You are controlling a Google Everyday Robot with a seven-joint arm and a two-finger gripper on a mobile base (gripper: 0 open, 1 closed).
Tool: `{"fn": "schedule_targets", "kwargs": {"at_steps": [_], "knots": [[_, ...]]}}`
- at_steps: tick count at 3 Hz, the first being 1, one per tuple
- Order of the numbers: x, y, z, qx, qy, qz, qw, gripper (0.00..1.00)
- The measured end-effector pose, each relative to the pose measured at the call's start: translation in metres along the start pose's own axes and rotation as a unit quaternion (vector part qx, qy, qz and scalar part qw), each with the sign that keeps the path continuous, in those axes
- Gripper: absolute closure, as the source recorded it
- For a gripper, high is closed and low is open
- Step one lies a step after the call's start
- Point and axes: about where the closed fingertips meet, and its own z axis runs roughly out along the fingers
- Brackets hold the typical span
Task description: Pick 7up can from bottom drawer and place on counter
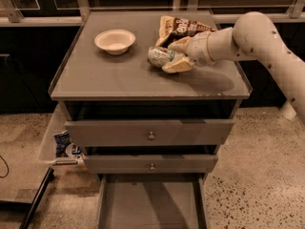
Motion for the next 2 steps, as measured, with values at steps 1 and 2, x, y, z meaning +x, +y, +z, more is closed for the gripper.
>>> {"fn": "schedule_targets", "kwargs": {"at_steps": [1, 2], "knots": [[0.0000, 0.0000, 0.0000, 0.000, 0.000, 0.000, 1.0000, 0.00], [0.0000, 0.0000, 0.0001, 0.000, 0.000, 0.000, 1.0000, 0.00]]}}
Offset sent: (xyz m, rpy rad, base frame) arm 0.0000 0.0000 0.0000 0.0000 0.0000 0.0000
